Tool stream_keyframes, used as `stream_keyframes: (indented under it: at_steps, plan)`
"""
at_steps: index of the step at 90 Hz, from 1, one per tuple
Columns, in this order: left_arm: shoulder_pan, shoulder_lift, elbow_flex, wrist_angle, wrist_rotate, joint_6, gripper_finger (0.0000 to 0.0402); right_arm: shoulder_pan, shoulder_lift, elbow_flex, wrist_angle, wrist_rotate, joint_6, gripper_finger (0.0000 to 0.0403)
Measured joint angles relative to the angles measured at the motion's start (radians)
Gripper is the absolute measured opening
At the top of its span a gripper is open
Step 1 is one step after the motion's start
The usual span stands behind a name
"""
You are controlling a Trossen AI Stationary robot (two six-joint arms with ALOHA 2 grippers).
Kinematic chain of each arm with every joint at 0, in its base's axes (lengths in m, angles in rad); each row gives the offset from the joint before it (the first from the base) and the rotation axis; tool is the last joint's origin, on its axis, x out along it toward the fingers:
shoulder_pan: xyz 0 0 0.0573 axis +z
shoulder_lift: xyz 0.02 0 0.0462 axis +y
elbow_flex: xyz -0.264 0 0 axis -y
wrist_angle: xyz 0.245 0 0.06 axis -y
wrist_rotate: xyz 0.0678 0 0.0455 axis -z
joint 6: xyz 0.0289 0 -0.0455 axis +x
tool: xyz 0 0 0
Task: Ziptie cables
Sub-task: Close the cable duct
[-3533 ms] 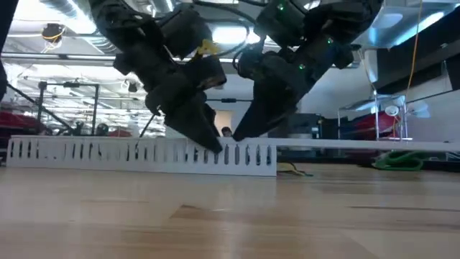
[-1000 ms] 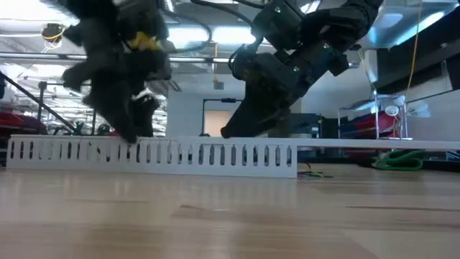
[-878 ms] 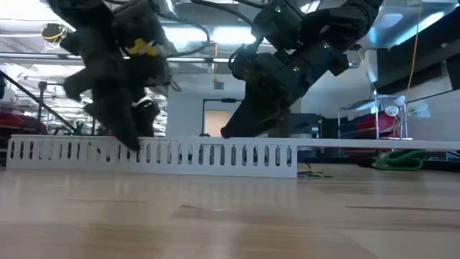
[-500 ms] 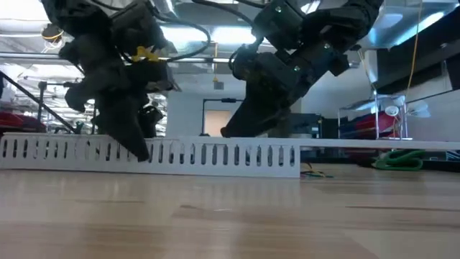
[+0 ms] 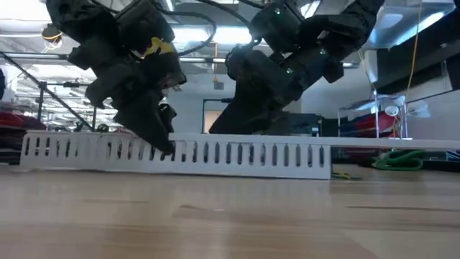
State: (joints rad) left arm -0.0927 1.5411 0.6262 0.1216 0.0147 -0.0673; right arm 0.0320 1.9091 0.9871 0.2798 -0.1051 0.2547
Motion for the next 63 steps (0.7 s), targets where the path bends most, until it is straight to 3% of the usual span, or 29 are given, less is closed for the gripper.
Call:
stream_keyframes:
  at_steps: [15,29,49,63]
  plan:
    - [0.007,0.009,0.000,-0.005,0.005,-0.028,0.0168,-0.001,0.000,0.000,-0.010,0.009,-0.019,0.0178]
    - [0.023,0.001,0.039,-0.106,0.010,-0.038,0.0168,-0.001,-0.030,0.001,-0.046,0.010,-0.073,0.0208]
    - [0.024,0.001,0.073,-0.172,0.027,-0.028,0.0169,-0.001,-0.111,0.056,-0.262,0.009,-0.162,0.0263]
    - [0.023,0.005,0.073,-0.140,0.027,-0.015,0.0169,0.000,-0.103,0.083,-0.324,-0.006,-0.161,0.0275]
